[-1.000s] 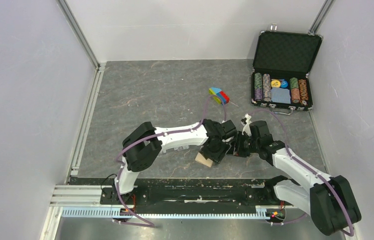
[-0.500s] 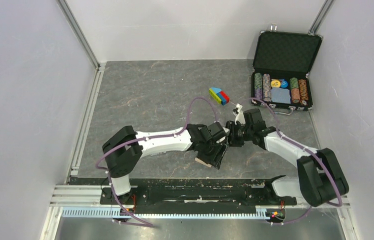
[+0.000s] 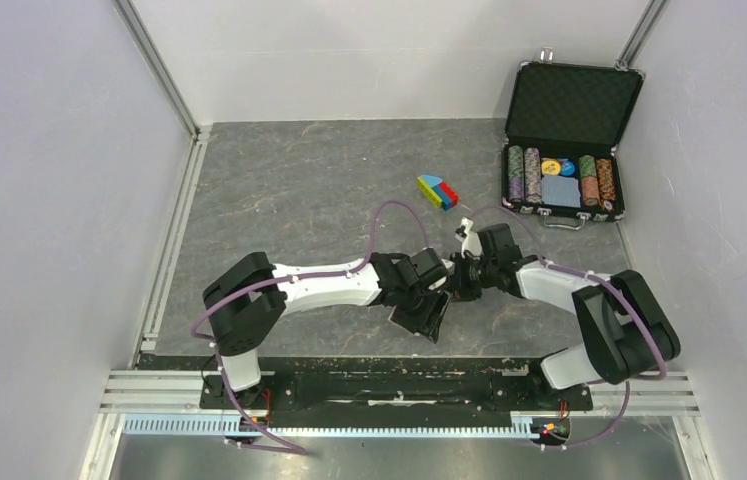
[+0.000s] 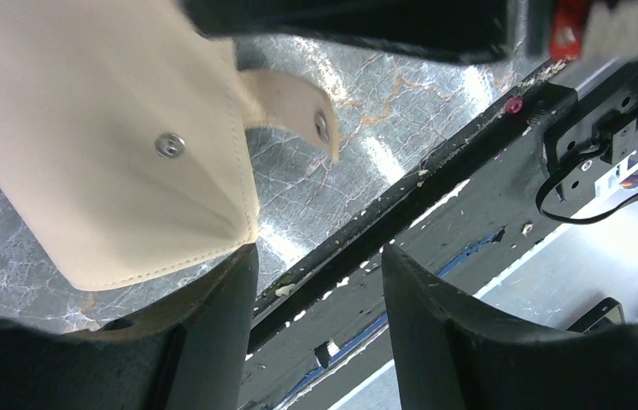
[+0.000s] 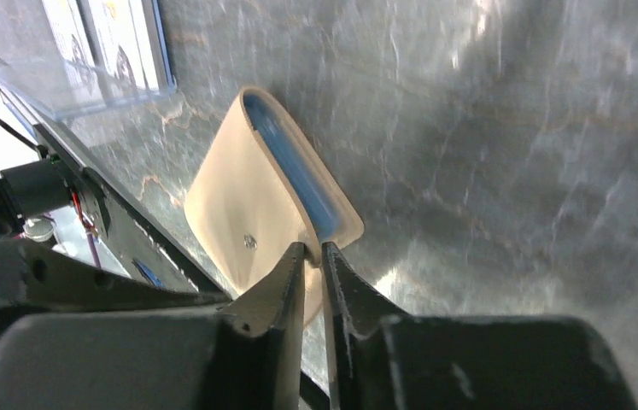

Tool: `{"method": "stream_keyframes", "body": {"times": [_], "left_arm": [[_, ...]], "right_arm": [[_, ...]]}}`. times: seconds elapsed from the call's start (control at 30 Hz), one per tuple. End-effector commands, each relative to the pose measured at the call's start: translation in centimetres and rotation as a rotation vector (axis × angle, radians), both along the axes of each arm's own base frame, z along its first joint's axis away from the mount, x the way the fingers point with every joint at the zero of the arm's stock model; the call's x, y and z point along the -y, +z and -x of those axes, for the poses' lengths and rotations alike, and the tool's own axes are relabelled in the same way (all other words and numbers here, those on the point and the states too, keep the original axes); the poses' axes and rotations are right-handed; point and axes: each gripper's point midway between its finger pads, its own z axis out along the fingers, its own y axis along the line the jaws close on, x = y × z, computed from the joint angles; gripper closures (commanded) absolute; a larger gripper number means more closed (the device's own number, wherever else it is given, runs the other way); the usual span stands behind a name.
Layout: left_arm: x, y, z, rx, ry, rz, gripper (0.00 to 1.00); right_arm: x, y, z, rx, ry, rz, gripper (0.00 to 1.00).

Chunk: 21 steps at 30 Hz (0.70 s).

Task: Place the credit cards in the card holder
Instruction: Close the card holder at the center of the board.

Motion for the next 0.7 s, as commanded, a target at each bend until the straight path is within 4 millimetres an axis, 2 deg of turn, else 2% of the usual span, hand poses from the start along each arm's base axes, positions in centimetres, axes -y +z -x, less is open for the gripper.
{"method": "stream_keyframes", "body": {"times": [0.0,0.2,0.37,0.47,0.67], "left_arm": [[0.9,2.0,-0.6,-0.006,0.055,0.073,0.38],[-0.3,1.8,-1.3,-0.001,0.103,0.063,0.38],[-0.1,2.1,-1.1,-0.016,0.097,0.109,0.38],[0.5,2.4,-0.6,-0.035,0.067,0.144,0.39],[1.1,3.7,-0.1,-0.029,0.013,0.215,0.47]], "right_arm": [[0.5,0.5,1.7,0.026,-0.005,-0.021,0.90],[1.6,-0.5,4.8,-0.017,-0.102,-0.048,0.97],[2.1,-0.7,6.7,-0.024,-0.220,-0.130,0.95],[2.5,-0.6,7.0,-0.003,-0.246,-0.138,0.85],[3.8,0.9,5.3,0.088,-0.201,0.010,0.64]]}}
